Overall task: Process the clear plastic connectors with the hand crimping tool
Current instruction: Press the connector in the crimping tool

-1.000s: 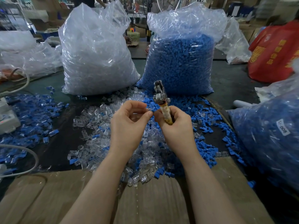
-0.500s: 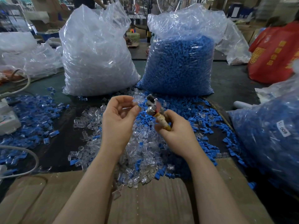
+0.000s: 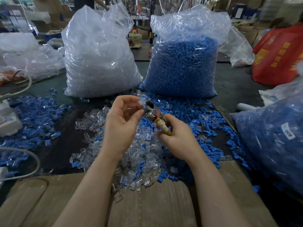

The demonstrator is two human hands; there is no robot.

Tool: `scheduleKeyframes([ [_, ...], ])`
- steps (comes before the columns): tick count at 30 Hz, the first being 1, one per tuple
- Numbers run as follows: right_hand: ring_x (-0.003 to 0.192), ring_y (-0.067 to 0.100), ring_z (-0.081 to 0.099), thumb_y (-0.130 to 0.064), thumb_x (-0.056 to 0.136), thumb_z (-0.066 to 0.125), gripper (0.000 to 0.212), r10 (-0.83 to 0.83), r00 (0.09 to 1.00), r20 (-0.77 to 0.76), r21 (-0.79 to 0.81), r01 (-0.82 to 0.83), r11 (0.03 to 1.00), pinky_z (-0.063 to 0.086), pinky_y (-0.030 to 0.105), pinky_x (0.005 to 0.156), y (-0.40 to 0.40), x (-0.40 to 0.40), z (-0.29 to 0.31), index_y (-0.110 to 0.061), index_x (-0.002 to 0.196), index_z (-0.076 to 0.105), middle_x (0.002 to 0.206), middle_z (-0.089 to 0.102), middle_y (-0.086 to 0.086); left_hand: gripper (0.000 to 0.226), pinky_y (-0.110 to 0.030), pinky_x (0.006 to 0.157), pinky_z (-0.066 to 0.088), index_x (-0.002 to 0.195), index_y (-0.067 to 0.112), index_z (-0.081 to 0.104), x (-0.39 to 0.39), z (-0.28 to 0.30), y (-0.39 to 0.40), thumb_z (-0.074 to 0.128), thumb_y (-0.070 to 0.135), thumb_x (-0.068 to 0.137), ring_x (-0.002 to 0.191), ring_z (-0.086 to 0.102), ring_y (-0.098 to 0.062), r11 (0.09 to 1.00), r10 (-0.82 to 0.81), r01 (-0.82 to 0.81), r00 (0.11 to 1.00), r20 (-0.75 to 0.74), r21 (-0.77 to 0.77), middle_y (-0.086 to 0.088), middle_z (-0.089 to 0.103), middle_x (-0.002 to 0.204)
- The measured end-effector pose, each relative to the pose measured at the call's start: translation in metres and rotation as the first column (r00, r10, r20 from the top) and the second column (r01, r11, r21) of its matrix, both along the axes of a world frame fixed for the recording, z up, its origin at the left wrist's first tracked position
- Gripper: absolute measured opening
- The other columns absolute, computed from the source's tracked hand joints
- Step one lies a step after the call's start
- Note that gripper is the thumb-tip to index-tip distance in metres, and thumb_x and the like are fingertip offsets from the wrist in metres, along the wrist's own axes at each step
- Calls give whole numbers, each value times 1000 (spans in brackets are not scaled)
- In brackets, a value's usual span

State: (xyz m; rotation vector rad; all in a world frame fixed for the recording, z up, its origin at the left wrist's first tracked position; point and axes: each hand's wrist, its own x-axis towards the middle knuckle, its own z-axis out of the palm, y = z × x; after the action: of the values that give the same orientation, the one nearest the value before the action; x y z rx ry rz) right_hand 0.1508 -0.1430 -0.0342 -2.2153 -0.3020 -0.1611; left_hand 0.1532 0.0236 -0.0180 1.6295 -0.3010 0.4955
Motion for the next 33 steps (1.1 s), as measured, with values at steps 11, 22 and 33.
scheduleKeyframes([
  [11, 68, 24, 51, -18, 82, 58, 10, 1, 1000, 4, -43, -1, 999, 46, 47, 63, -2, 1, -3, -22, 85, 50, 75, 57, 0, 33, -15, 82, 51, 105, 23, 59, 0, 1, 1, 66, -4, 88, 92, 67, -5, 1000, -17, 17, 1000, -11, -10, 4, 69, 95],
  [22, 62, 23, 50, -12, 77, 56, 14, -69, 996, 63, -109, 75, 991, 45, 46, 56, 2, 1, -5, -24, 77, 49, 63, 54, -1, 31, -13, 82, 50, 107, 21, 59, -2, 2, 1, 66, -4, 89, 91, 65, 0, 1000, -13, 13, 999, -34, 15, 3, 67, 96],
  [33, 59, 18, 47, -27, 70, 46, 10, -124, 986, 109, -87, 134, 987, 36, 38, 51, 1, 1, -5, -31, 79, 43, 64, 51, -3, 23, -14, 78, 53, 105, 22, 71, 4, 4, 12, 62, 3, 92, 87, 69, -4, 989, 40, -68, 978, -207, -132, 5, 75, 94],
])
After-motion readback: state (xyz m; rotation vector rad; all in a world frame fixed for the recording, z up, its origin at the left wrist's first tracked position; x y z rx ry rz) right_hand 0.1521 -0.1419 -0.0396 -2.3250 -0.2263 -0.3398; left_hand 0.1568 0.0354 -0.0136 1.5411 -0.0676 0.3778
